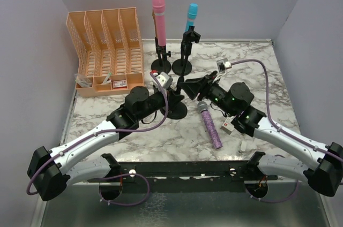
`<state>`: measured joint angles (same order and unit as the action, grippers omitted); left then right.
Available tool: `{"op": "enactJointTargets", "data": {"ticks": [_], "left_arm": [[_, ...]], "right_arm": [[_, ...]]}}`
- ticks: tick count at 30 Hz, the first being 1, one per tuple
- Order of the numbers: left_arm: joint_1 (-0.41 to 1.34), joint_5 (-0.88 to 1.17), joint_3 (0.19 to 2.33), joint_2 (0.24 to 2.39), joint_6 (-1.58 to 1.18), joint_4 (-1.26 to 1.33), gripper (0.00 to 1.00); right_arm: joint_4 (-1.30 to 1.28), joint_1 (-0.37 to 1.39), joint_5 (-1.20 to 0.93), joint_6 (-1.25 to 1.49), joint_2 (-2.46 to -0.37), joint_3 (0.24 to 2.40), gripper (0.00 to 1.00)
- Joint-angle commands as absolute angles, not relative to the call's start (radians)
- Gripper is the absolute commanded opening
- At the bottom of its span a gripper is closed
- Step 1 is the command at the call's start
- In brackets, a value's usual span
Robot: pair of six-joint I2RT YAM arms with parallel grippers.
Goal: Attach the microphones to the stand
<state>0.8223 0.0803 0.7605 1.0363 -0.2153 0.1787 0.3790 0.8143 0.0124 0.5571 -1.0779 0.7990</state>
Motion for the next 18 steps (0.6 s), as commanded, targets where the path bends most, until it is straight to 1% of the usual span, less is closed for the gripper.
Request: {"op": "enactJointTargets", "data": {"ticks": [1, 2, 3, 6, 9, 11, 14, 18], "left_arm": [[0.82, 0.286, 0.776, 0.986, -0.225, 0.259, 0.0], [0.82, 0.35, 0.781, 0.982, -0.236, 0.256, 0.0], [0.82, 0.418, 0.785, 0.976, -0.248, 0.255, 0.0], [0.821, 0.57, 0.786, 0.957, -0.284, 0.273, 0.0], [0.819, 0.634, 0.784, 0.934, -0.313, 0.284, 0.0], [0.82, 0.666, 0.79, 0.925, -0.324, 0.284, 0.0], [0.82, 0.696, 0.798, 0.919, -0.335, 0.285, 0.0], [0.82, 0.719, 0.806, 0.919, -0.345, 0.285, 0.0]], "right_arm": [[0.321, 0.793, -0.017, 0.518, -1.02, 0.815, 0.62], [0.3, 0.789, -0.041, 0.51, -1.015, 0.825, 0.67], [0.289, 0.784, -0.063, 0.506, -1.013, 0.832, 0.7], [0.324, 0.76, -0.159, 0.505, -0.989, 0.802, 0.71], [0.405, 0.75, -0.307, 0.496, -0.955, 0.757, 0.7], [0.468, 0.75, -0.399, 0.498, -0.931, 0.725, 0.67], [0.522, 0.75, -0.515, 0.497, -0.902, 0.701, 0.58], [0.533, 0.75, -0.594, 0.49, -0.883, 0.692, 0.52]]}}
